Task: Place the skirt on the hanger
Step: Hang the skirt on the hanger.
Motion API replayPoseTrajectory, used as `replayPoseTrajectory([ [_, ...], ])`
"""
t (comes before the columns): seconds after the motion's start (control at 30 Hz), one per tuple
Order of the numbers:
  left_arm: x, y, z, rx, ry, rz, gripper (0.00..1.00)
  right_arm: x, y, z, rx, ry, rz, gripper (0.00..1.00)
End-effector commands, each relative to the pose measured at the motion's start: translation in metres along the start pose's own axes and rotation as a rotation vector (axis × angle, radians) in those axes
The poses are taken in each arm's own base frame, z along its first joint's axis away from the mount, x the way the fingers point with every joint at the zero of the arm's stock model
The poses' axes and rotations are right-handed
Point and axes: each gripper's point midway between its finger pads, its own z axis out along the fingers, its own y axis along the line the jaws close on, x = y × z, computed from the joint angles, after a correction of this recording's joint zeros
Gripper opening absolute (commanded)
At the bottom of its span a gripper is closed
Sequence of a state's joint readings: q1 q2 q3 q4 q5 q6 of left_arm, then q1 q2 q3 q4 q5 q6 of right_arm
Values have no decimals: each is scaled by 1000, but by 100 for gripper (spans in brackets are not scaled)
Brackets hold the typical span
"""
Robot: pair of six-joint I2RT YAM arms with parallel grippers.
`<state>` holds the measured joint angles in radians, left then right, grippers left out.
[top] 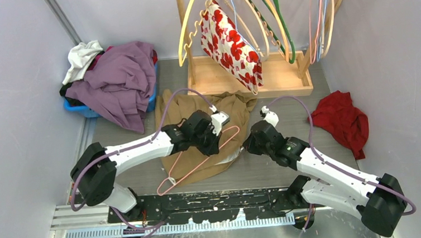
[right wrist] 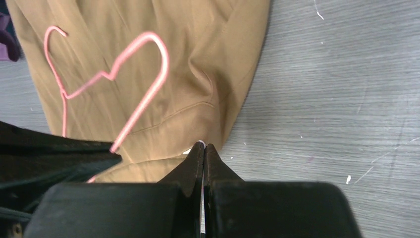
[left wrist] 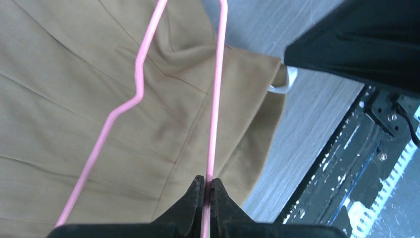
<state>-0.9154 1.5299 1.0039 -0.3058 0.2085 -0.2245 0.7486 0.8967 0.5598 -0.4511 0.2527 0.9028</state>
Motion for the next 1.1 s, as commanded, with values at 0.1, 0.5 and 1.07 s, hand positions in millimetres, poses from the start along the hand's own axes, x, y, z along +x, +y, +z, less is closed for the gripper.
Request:
replayPoseTrajectory([
  [0.1,17,-20,-11,25,13,15,2,-22,33,-6,-81,-23,-21,1],
  [0.5,42,-20,-3,-34,43,64,0,-22,33,-5,-71,-16,-30,1],
  [1.07,35,-33,-46,-6,-122,70,0,-21,37,3,-71,0,-22,1],
])
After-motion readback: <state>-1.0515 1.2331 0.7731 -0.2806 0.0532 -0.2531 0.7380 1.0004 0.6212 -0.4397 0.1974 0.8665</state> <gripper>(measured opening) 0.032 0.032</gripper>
